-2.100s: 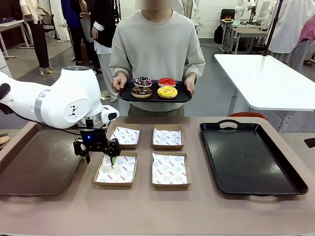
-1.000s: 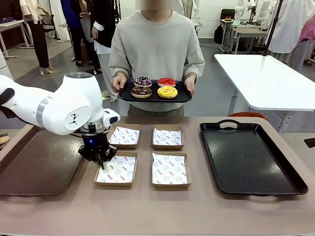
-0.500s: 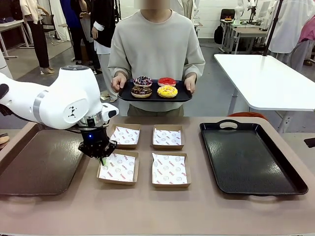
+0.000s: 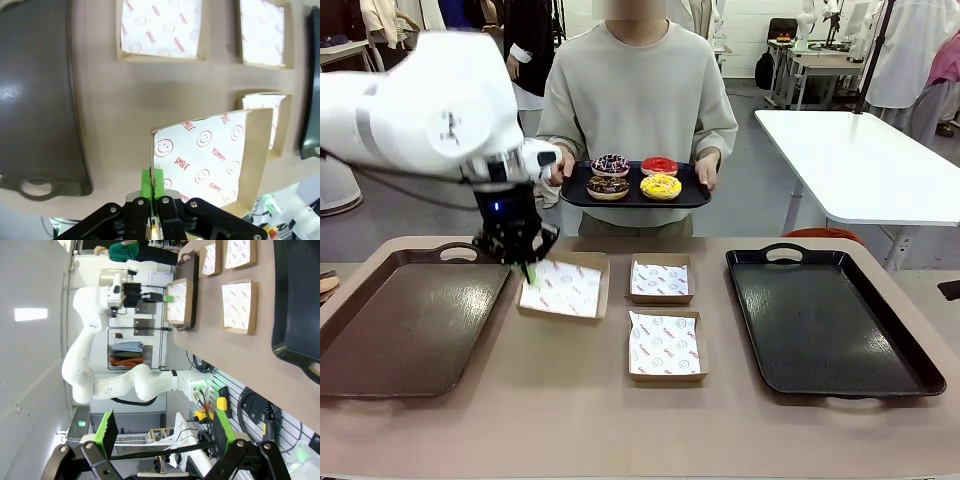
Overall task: Individually package the donuts and arrange them on the tray.
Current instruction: Pick up one Paper togo box.
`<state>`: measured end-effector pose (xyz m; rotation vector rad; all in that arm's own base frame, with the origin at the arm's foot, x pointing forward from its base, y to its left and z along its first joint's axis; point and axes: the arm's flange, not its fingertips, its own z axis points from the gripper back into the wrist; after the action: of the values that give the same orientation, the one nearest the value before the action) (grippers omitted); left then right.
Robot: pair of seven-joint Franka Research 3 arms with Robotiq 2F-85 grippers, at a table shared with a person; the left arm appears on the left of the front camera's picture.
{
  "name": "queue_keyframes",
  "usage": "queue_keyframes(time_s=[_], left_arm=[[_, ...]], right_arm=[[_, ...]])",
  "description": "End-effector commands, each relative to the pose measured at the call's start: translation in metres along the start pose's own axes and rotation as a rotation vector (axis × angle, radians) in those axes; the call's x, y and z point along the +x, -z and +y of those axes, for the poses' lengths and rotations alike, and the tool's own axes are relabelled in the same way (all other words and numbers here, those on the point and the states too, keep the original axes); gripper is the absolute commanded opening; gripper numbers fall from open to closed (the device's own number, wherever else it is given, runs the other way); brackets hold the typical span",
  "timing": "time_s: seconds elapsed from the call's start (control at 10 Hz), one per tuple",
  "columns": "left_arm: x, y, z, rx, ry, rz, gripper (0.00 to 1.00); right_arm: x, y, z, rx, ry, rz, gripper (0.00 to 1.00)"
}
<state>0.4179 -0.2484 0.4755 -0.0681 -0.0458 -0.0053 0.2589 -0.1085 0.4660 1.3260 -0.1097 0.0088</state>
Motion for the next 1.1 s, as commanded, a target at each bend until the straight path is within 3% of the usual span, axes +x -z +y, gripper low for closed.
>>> queue_keyframes(time_s=[0.0, 0.6, 0.7, 1.0], left_arm=[[0.026, -0.029, -0.007, 0.06, -0.012, -0.017, 0.0], [0.114, -0.065, 0.012, 0.071, 0.016, 0.012, 0.0], [0.086, -0.059, 0.001, 0.076, 0.008, 0.001, 0.0], [0.086, -0.059, 0.001, 0.076, 0.008, 0.001, 0.0]], right_arm=[[-0.001, 0.0, 0.001, 0.013, -0.005, 0.005, 1.0], [-0.001, 0.0, 0.001, 0.013, -0.005, 0.005, 1.0], [-0.001, 0.0, 0.001, 0.013, -0.005, 0.005, 1.0], [-0.001, 0.0, 0.001, 0.013, -0.005, 0.005, 1.0]])
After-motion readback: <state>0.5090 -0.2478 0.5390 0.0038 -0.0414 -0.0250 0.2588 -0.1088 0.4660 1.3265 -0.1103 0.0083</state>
